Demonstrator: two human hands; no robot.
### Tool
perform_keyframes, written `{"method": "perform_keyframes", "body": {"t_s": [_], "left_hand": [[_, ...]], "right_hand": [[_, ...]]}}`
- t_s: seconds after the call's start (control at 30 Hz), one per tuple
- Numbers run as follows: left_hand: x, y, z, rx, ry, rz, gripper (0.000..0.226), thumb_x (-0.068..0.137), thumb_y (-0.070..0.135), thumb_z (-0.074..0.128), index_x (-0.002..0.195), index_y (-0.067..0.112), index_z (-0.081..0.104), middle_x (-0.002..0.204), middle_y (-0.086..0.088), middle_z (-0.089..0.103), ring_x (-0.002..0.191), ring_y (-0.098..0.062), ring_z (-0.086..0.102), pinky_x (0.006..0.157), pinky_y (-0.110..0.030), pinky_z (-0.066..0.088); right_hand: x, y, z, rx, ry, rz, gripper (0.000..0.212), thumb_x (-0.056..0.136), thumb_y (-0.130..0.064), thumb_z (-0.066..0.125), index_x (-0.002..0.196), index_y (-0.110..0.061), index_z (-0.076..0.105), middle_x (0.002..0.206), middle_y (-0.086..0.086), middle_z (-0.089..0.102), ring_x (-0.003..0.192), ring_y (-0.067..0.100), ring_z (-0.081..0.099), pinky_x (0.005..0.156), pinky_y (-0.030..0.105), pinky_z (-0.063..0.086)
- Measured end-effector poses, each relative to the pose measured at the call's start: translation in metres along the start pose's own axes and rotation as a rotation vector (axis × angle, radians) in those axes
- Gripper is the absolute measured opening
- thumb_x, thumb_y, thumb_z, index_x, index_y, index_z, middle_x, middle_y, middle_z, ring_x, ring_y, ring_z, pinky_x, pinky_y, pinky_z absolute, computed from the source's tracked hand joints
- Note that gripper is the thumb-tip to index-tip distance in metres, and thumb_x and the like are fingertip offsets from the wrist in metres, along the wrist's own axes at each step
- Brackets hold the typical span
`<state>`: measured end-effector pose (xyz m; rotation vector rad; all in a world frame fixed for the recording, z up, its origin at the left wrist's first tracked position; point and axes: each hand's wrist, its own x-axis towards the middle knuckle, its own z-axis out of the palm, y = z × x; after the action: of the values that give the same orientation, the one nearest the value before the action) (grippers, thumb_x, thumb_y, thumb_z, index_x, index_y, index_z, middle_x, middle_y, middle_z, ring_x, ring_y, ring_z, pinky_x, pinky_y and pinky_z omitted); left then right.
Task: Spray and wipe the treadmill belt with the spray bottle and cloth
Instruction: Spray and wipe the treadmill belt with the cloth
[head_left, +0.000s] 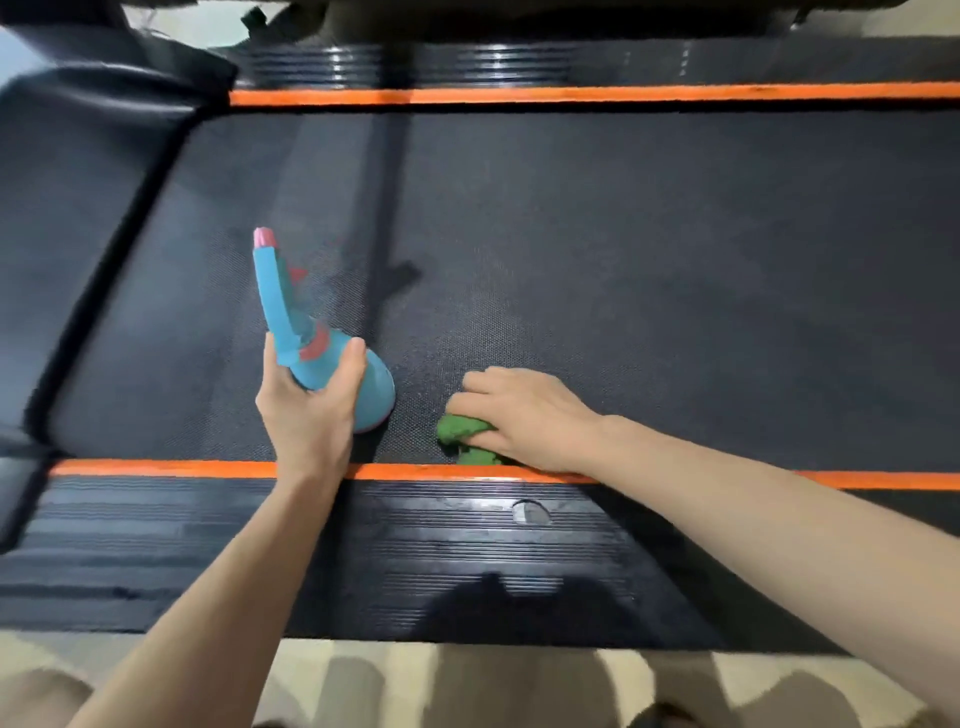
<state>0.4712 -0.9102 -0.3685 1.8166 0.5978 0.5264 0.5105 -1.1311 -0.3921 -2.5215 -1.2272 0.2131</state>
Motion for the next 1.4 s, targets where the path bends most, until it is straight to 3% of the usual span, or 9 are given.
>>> {"method": "perform_keyframes", "body": {"t_s": [0.13,0.37,0.7,0.9,0.97,1.07,1.17,1.33,1.4], "left_hand": [[-0.002,0.003,0.003,0.106,0.068,0.018,0.064,0.079,0.054,0.072,0.124,0.008,0.068,0.106,0.003,0.071,0.087,0.018,0.063,0.089,-0.006,0.047],[-0.008,0.011,0.009,0.166,0.145,0.018,0.064,0.082,0.052,0.069,0.121,0.001,0.068,0.102,0.0,0.069,0.079,0.024,0.059,0.08,0.001,0.04],[-0.007,-0.004,0.003,0.097,0.118,0.032,0.066,0.08,0.06,0.068,0.116,0.005,0.069,0.103,-0.002,0.073,0.089,-0.008,0.068,0.097,-0.04,0.057],[-0.001,-0.005,0.003,0.059,0.062,0.046,0.062,0.081,0.059,0.069,0.115,0.008,0.068,0.102,0.002,0.073,0.09,-0.012,0.068,0.097,-0.038,0.057],[0.0,-0.006,0.003,0.046,0.038,0.056,0.058,0.08,0.06,0.07,0.11,0.011,0.067,0.098,0.004,0.073,0.088,-0.012,0.068,0.094,-0.039,0.057],[-0.002,-0.006,0.0,0.032,-0.004,0.067,0.035,0.078,0.06,0.07,0.099,0.033,0.06,0.088,0.024,0.068,0.082,0.005,0.062,0.086,-0.017,0.051],[-0.002,-0.002,-0.001,0.013,-0.017,0.096,0.026,0.077,0.059,0.069,0.09,0.044,0.052,0.084,0.041,0.063,0.079,0.013,0.059,0.078,-0.003,0.04],[-0.001,-0.004,0.004,-0.027,-0.014,0.122,0.025,0.083,0.049,0.076,0.09,0.037,0.055,0.082,0.021,0.065,0.076,0.006,0.059,0.075,-0.004,0.04],[0.0,-0.004,0.006,-0.041,-0.02,0.125,0.028,0.083,0.048,0.076,0.092,0.03,0.055,0.081,0.016,0.064,0.074,0.004,0.058,0.074,-0.006,0.041]], "right_hand": [[-0.018,0.012,0.0,0.005,0.001,-0.038,0.03,0.096,-0.05,0.044,0.112,-0.03,0.059,0.095,-0.008,0.054,0.089,0.018,0.055,0.067,0.034,0.046],[-0.054,0.053,-0.023,0.006,-0.072,-0.144,0.025,0.095,-0.051,0.044,0.109,-0.033,0.052,0.094,-0.012,0.055,0.09,0.014,0.058,0.068,0.032,0.048],[0.009,0.035,0.005,-0.154,0.133,-0.218,0.027,0.088,-0.04,0.057,0.11,-0.024,0.058,0.089,0.0,0.057,0.072,0.024,0.061,0.05,0.033,0.046],[0.042,0.104,-0.024,-0.199,0.334,0.709,0.029,0.102,-0.039,0.043,0.124,-0.021,0.047,0.108,0.006,0.058,0.089,0.035,0.064,0.061,0.037,0.036],[0.048,0.062,-0.014,-0.131,0.347,0.722,0.026,0.101,-0.041,0.044,0.115,-0.019,0.049,0.104,0.004,0.061,0.087,0.034,0.065,0.061,0.036,0.034],[0.045,-0.015,0.01,-0.084,0.184,0.304,0.028,0.095,-0.043,0.053,0.113,-0.022,0.053,0.099,-0.001,0.063,0.085,0.03,0.066,0.057,0.035,0.038],[0.043,0.015,0.0,-0.233,0.11,0.1,0.032,0.09,-0.044,0.05,0.115,-0.025,0.056,0.096,-0.003,0.061,0.078,0.028,0.066,0.052,0.034,0.044],[0.05,0.08,-0.022,-0.252,0.39,0.86,0.024,0.101,-0.039,0.041,0.112,-0.019,0.049,0.102,0.006,0.061,0.087,0.036,0.065,0.064,0.039,0.045],[0.072,0.044,-0.01,-0.202,0.367,0.8,0.023,0.101,-0.039,0.043,0.111,-0.019,0.049,0.103,0.005,0.063,0.088,0.035,0.065,0.063,0.037,0.038]]}}
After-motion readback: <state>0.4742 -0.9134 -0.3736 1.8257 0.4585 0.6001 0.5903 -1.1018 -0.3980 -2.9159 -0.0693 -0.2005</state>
